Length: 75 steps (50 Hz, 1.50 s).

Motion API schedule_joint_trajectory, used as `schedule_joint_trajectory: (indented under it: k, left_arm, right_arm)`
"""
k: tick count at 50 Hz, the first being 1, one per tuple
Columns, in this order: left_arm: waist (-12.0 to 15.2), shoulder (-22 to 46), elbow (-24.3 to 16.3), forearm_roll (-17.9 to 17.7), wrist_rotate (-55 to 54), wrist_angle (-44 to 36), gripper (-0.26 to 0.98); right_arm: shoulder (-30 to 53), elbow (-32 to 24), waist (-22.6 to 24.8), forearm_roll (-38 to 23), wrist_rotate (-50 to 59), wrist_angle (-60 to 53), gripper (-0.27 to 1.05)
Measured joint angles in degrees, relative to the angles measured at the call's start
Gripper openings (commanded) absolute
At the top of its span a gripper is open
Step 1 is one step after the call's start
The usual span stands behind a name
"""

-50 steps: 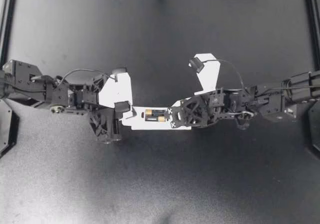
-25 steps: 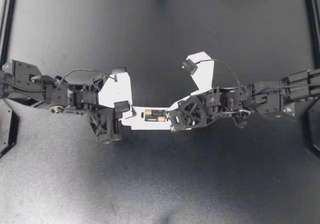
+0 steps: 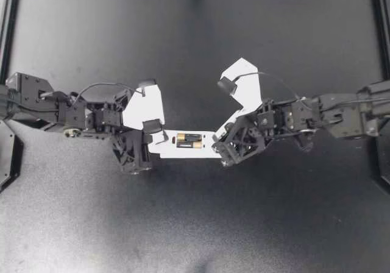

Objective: Place the battery into the slot of the remote controller.

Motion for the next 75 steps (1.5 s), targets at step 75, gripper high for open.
schedule_joint_trajectory:
  k: [75]
  left_arm:
    - [-1.5, 2.5, -8.0, 0.1, 0.5, 2.7, -0.12]
  right_arm:
    - [-8.5, 1.8, 0.0, -12.0, -0.3, 0.7, -0.12]
